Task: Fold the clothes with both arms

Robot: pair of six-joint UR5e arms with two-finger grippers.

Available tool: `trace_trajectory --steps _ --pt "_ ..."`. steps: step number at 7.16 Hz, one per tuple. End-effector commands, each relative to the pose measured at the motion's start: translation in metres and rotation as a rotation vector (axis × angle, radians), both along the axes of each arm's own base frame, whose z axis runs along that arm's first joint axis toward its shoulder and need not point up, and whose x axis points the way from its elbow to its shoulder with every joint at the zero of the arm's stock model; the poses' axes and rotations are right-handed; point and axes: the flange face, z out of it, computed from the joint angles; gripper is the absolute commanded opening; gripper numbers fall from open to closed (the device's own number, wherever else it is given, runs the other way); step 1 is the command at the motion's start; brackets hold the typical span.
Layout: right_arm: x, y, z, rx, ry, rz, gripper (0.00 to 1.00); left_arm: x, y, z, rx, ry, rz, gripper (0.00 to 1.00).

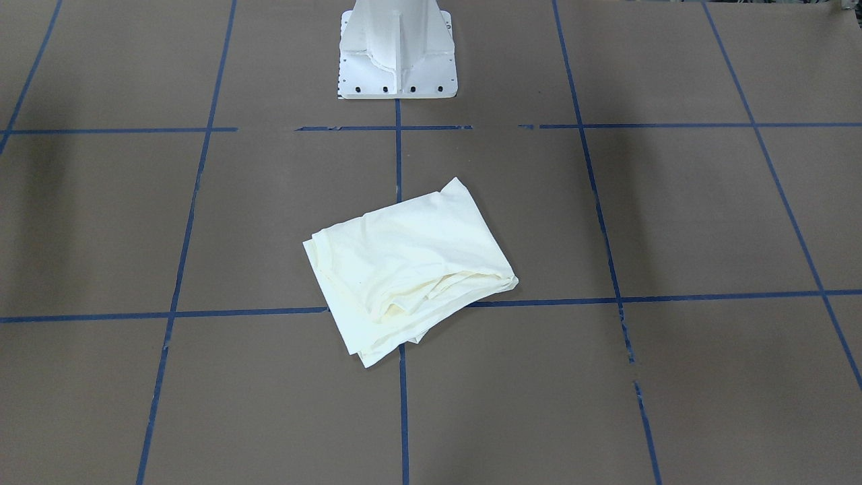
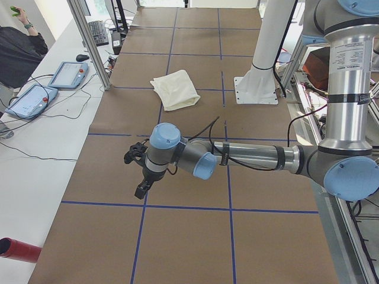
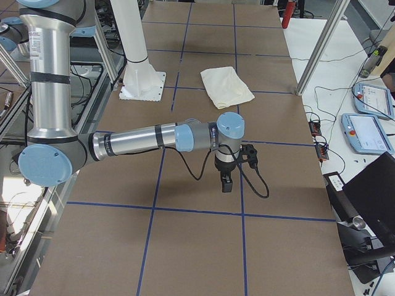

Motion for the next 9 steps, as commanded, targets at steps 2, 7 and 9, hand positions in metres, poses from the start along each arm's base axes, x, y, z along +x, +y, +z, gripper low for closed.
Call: trace_trajectory --steps 2,7,9 --pt "0.012 0.026 0.030 -0.079 -0.050 0.026 1.00 0.004 0.014 -0.001 -0.258 0.056 0.012 1.00" --pt "0.050 0.072 0.064 -0.159 -0.107 0.112 1.00 0.006 0.020 -0.006 -0.260 0.088 0.017 1.00" --pt "0.050 0.070 0.061 -0.155 -0.108 0.114 1.00 0.006 0.020 -0.005 -0.264 0.085 0.015 1.00"
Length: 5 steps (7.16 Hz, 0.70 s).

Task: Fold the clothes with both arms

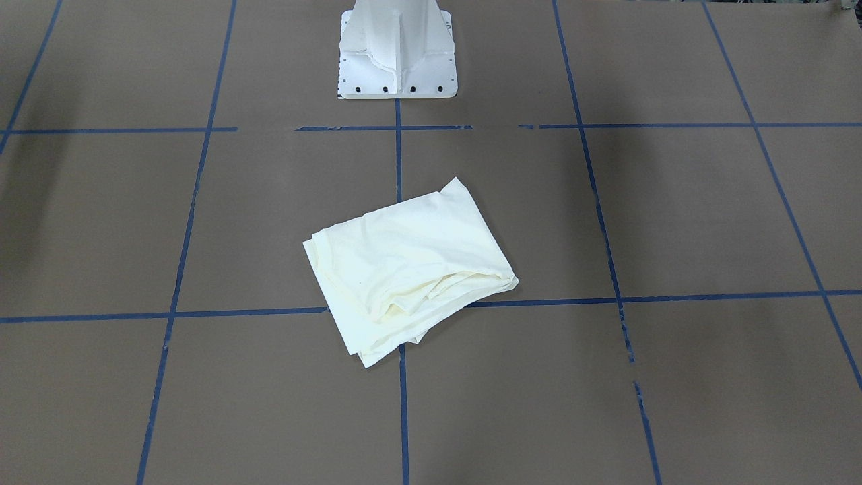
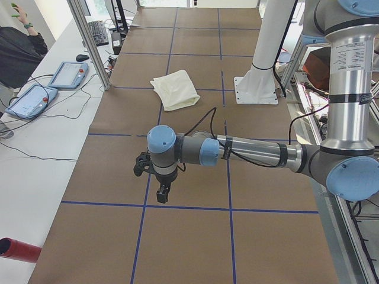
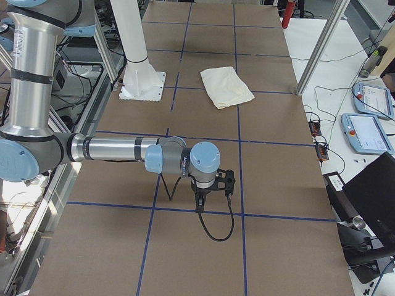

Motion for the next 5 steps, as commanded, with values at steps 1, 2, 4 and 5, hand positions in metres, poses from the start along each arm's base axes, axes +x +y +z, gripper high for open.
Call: trace_trajectory --steps 1,2,4,5 --pt "0.0004 -0.0011 -0.0023 0.002 0.000 0.004 1.00 -0.0001 0.0002 0.0000 -0.001 -0.001 -0.001 1.00" --pt "0.0004 -0.0018 -0.0029 0.003 0.000 0.004 1.00 -0.0001 0.0003 0.0008 -0.003 -0.001 -0.002 1.00" --pt "0.0004 -0.0032 -0.0034 0.004 0.000 0.005 1.00 0.0007 0.0001 -0.0002 0.000 0.000 0.000 1.00" --pt "0.0004 -0.0039 -0.0041 0.005 0.000 0.005 1.00 0.0006 -0.0006 -0.0001 0.000 -0.001 -0.001 1.00"
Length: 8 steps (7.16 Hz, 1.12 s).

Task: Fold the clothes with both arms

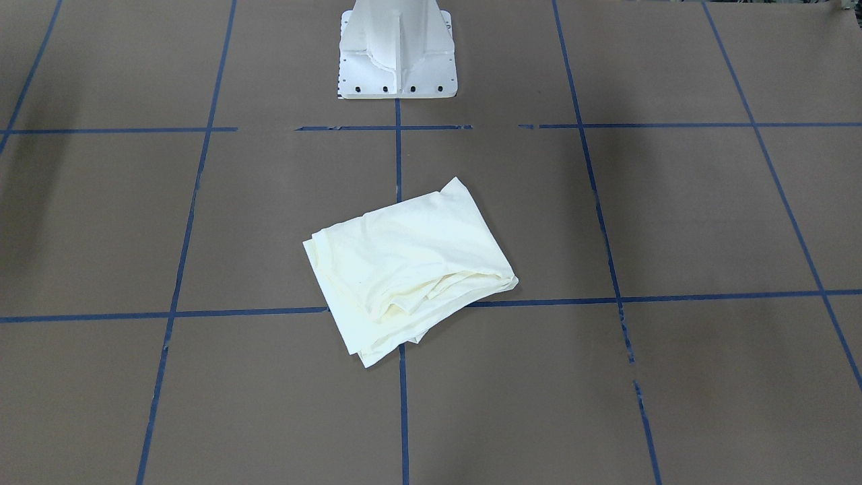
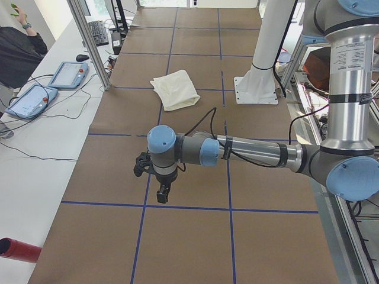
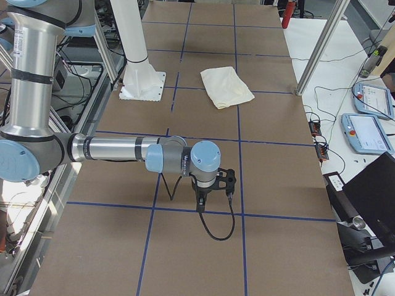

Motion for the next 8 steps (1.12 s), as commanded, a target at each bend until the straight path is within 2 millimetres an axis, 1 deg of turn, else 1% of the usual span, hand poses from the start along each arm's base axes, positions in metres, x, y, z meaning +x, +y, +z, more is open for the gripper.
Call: trace_trajectory --steps 1,5,8 --pt "0.0000 -0.0016 -0.0006 0.002 0.000 0.000 1.00 0.0003 -0.0006 0.0000 0.000 -0.001 0.001 1.00" --pt "0.0001 -0.0039 -0.0025 0.010 0.002 -0.002 1.00 0.0004 -0.0014 -0.0009 0.005 -0.001 0.002 1.00" --pt "0.0014 -0.0055 -0.0076 0.027 0.002 -0.005 1.00 0.0004 -0.0014 -0.0009 0.005 -0.001 0.002 1.00"
